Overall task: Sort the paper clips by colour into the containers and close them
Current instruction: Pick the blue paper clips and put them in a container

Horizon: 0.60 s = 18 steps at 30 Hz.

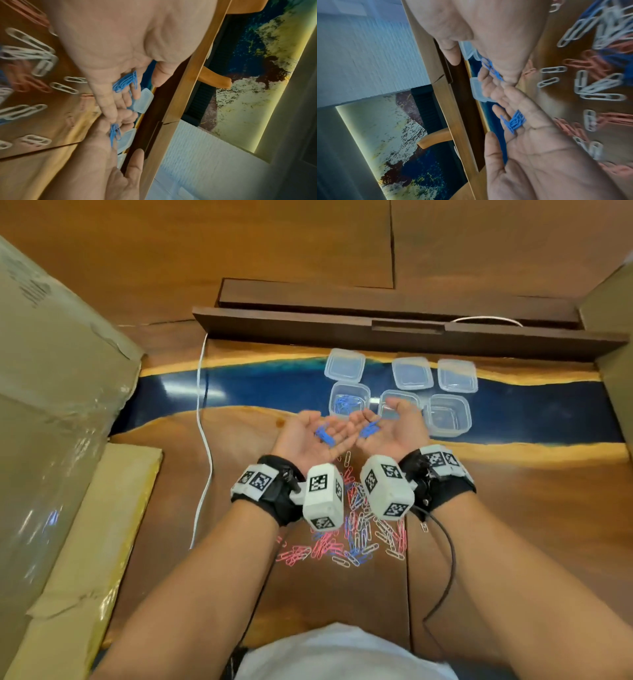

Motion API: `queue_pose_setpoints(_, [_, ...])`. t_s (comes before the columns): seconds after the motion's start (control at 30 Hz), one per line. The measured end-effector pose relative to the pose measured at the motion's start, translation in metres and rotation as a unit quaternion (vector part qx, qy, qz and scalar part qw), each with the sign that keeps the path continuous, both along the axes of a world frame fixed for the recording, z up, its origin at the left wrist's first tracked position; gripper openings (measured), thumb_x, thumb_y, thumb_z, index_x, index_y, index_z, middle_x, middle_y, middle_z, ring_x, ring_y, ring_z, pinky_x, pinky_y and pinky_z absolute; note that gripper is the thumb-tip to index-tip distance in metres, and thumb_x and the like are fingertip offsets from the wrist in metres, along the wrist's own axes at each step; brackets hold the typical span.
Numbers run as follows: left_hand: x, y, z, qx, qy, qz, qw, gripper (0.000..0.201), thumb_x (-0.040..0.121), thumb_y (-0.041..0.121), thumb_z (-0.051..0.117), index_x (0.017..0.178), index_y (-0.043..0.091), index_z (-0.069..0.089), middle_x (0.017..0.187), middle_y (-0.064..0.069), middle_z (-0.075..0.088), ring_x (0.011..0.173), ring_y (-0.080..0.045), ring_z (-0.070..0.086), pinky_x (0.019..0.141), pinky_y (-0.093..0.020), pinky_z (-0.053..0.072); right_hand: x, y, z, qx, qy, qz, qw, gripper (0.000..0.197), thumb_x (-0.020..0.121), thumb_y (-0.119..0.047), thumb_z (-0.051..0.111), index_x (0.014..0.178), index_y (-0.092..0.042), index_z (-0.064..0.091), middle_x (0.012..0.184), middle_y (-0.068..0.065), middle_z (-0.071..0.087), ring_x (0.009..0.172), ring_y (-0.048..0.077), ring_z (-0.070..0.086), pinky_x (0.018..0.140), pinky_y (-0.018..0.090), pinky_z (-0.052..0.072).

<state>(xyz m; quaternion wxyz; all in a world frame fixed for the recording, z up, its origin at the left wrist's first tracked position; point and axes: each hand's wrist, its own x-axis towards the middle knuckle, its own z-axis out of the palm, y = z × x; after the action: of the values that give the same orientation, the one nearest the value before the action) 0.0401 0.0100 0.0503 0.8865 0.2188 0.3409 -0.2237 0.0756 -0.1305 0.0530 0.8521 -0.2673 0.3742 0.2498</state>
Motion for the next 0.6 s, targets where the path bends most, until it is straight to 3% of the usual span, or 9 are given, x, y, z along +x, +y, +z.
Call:
queue_pose_setpoints(0.07, [0.025,0.003,0.004,0.028,-0.007,-0.009,1.000,0.040,0.097,0.021,0.038,0.127,-0.004,0.046,0.116,-0.020,0.054,0.121,-0.032,0.053,0.096,-0.045,0.046,0.018,-0.001,0.008,-0.001,-0.007,0.025,1.000,0.038,0.092,-0.038,0.048,0.095,0.000,0.051,0.095,0.014,0.051,0.092,0.026,0.054,0.083,0.037,0.047])
queue_pose_setpoints(0.1, [0.037,0.004,0.006,0.049,-0.012,-0.022,0.998,0.040,0.097,0.022,0.039,0.126,-0.004,0.046,0.114,-0.020,0.055,0.118,-0.031,0.054,0.096,-0.044,0.046,0.028,-0.002,0.011,-0.009,-0.013,0.037,0.999,0.042,0.093,-0.040,0.048,0.101,0.002,0.051,0.099,0.015,0.051,0.100,0.027,0.053,0.088,0.038,0.046])
queue_pose_setpoints(0.17, [0.057,0.003,0.009,0.101,-0.014,-0.056,0.993,0.032,0.097,0.023,0.039,0.110,-0.003,0.052,0.107,-0.019,0.055,0.101,-0.030,0.058,0.090,-0.042,0.047,0.043,-0.002,0.011,-0.038,-0.023,0.061,0.997,0.052,0.093,-0.043,0.047,0.116,0.004,0.047,0.108,0.018,0.050,0.116,0.030,0.049,0.102,0.039,0.040])
queue_pose_setpoints(0.23, [0.070,0.003,0.008,0.143,-0.007,-0.086,0.986,0.030,0.097,0.025,0.040,0.103,-0.002,0.053,0.106,-0.018,0.054,0.095,-0.029,0.057,0.089,-0.040,0.046,0.051,0.001,0.009,-0.078,-0.027,0.089,0.993,0.059,0.092,-0.045,0.048,0.124,0.005,0.044,0.115,0.019,0.050,0.115,0.030,0.051,0.104,0.038,0.041])
queue_pose_setpoints(0.3, [0.077,0.002,0.005,0.172,-0.003,-0.110,0.979,0.040,0.097,0.025,0.040,0.123,-0.005,0.048,0.128,-0.023,0.048,0.121,-0.034,0.049,0.104,-0.041,0.039,0.057,0.003,0.007,-0.101,-0.025,0.109,0.989,0.054,0.092,-0.044,0.050,0.115,0.004,0.047,0.106,0.018,0.053,0.092,0.027,0.058,0.088,0.034,0.048])
queue_pose_setpoints(0.33, [0.079,0.001,0.003,0.182,-0.003,-0.116,0.976,0.047,0.097,0.025,0.041,0.133,-0.006,0.041,0.139,-0.025,0.042,0.132,-0.036,0.040,0.111,-0.043,0.034,0.059,0.003,0.005,-0.105,-0.026,0.119,0.987,0.054,0.092,-0.044,0.050,0.114,0.005,0.047,0.105,0.020,0.055,0.092,0.029,0.060,0.085,0.034,0.049])
queue_pose_setpoints(0.4, [0.079,0.001,0.000,0.204,-0.007,-0.121,0.972,0.052,0.097,0.024,0.042,0.137,-0.007,0.037,0.143,-0.025,0.039,0.136,-0.036,0.036,0.113,-0.044,0.032,0.062,0.001,0.001,-0.129,-0.029,0.137,0.982,0.069,0.091,-0.046,0.050,0.132,0.009,0.038,0.133,0.026,0.046,0.125,0.035,0.048,0.105,0.040,0.041])
queue_pose_setpoints(0.47, [0.076,0.003,-0.001,0.224,-0.012,-0.116,0.968,0.047,0.097,0.023,0.044,0.133,-0.007,0.043,0.137,-0.024,0.046,0.130,-0.035,0.044,0.109,-0.043,0.037,0.062,-0.001,0.000,-0.152,-0.034,0.151,0.976,0.080,0.090,-0.046,0.051,0.143,0.009,0.027,0.149,0.027,0.030,0.140,0.037,0.030,0.116,0.042,0.029])
queue_pose_setpoints(0.6, [0.058,0.021,-0.008,0.298,-0.042,-0.102,0.948,0.028,0.095,0.014,0.046,0.115,-0.001,0.060,0.114,-0.015,0.065,0.108,-0.025,0.062,0.089,-0.039,0.053,0.052,-0.010,0.003,-0.189,-0.081,0.176,0.963,0.065,0.092,-0.035,0.050,0.141,0.005,0.035,0.146,0.023,0.038,0.137,0.033,0.037,0.113,0.040,0.034])
